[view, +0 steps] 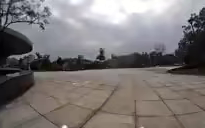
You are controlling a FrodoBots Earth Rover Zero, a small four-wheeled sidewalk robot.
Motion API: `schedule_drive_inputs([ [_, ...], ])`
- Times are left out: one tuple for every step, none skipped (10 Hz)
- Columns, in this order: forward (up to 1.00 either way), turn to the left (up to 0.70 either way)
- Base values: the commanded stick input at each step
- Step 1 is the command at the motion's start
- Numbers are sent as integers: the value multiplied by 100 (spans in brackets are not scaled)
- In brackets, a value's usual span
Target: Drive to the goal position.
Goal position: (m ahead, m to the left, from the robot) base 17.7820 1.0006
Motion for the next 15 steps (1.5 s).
schedule_drive_inputs([
  [100, 0],
  [100, 0],
  [100, 0],
  [100, 0],
  [100, 0],
  [100, 0],
  [100, 0],
  [100, 0],
  [100, 0],
  [100, 0],
  [100, 0],
  [100, 0],
  [100, 0],
  [100, 0],
  [100, 0],
])
